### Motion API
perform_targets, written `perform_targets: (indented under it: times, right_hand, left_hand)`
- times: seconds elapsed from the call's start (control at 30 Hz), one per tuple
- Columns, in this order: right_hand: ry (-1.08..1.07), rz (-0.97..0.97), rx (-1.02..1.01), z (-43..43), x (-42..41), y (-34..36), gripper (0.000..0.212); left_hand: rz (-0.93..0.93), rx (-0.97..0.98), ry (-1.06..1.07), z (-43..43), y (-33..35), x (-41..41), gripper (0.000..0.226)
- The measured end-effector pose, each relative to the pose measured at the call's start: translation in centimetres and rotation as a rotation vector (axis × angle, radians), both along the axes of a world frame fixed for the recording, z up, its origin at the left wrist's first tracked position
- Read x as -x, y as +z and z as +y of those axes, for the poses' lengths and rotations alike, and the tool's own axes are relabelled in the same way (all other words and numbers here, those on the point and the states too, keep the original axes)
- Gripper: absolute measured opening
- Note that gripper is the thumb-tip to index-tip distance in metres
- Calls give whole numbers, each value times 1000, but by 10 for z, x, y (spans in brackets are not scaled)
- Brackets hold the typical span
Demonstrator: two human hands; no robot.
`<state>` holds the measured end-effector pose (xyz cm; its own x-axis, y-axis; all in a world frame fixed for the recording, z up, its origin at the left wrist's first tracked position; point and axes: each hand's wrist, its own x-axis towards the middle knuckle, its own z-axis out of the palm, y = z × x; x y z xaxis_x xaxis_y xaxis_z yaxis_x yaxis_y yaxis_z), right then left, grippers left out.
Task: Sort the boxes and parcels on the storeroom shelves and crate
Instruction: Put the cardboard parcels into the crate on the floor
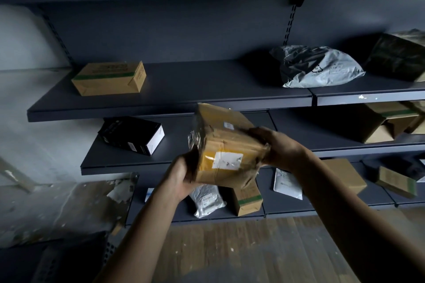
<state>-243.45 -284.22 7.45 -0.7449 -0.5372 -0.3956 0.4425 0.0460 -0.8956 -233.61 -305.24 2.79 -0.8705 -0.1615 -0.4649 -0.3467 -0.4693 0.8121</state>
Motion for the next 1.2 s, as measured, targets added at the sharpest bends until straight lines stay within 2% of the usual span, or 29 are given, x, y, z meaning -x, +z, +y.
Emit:
perform_targets:
  times: [0.1,0.23,0.3,0.37,0.47,0.53,0.6,0.67,0.73,0.9,0.97,1.07,1.2]
  right_hand:
    - [30,121,24,3,2,-6,20]
    - [68,238,-41,6,6,-15,42]
    - [69,258,-51,4,5,-14,41]
    - [68,264,-48,3,5,-14,41]
    - [88,272,-13,3,5,-17,49]
    - [92,288,1,3,5,-18,54]
    - [67,297,27,1,5,-18,49]
    - [26,289,23,0,7,-17,41]
    - [-6,264,3,1,10,-18,49]
    - [-88,290,41,0,14,-18,86]
    - [-115,323,33,5,15,-18,81]
    - [-143,330,67,8,15,-17,57]
    - [-346,340,91,2,12,-15,46]
  left_hand:
    - [-35,115,25,-6,-6,5,22]
    - [-55,166,3,-5,-9,3,30]
    - [-68,150,8,-4,-7,2,35]
    - [-69,153,-19,-4,-5,1,45]
    - [-69,168,-86,-5,1,0,77]
    - [-68,192,-109,-5,3,0,89]
    - [-36,224,-92,-4,5,0,82]
    - [12,286,-79,-4,5,2,53]
    - [91,370,-107,-6,9,3,33]
    - [243,530,-257,-7,26,9,48]
    - [253,553,-321,-10,32,14,46]
    - [270,584,-370,-13,44,21,42]
    - [223,681,-227,-15,58,36,59]
